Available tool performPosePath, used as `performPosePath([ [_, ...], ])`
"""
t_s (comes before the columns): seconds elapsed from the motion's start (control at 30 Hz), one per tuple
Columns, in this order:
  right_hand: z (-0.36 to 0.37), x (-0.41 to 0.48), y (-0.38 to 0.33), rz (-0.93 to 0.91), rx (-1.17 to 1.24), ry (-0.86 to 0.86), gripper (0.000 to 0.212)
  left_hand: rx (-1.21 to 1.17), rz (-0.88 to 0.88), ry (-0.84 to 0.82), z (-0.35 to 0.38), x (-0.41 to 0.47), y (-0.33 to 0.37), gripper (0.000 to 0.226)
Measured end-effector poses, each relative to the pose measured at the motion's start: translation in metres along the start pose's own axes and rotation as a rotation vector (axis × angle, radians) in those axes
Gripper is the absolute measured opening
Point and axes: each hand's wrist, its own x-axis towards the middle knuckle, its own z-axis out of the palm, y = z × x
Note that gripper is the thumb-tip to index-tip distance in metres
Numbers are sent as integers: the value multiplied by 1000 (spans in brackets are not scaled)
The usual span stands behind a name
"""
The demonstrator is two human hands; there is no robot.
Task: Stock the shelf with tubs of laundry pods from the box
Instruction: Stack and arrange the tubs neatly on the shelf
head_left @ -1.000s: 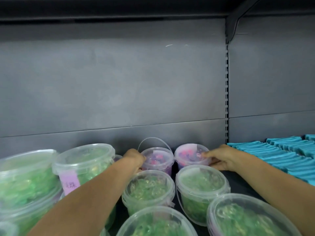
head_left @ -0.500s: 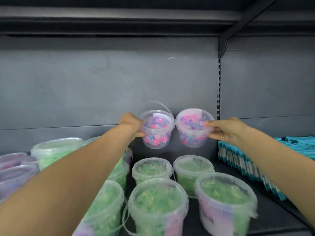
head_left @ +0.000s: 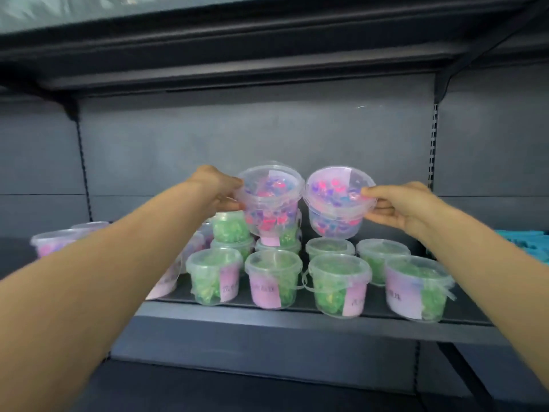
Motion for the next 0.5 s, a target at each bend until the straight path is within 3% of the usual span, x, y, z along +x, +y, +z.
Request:
performPosePath([
  [0.2, 55, -50, 25, 64, -7, -96, 16, -25, -77, 62, -74, -48, -30, 17],
  [0.37, 109, -90, 46, 114, 39, -147, 12, -80, -151, 97, -143, -83, -60, 5],
  [0.5, 168, -129, 60, 159, 55, -167, 14, -129, -161, 137, -208, -115, -76, 9],
])
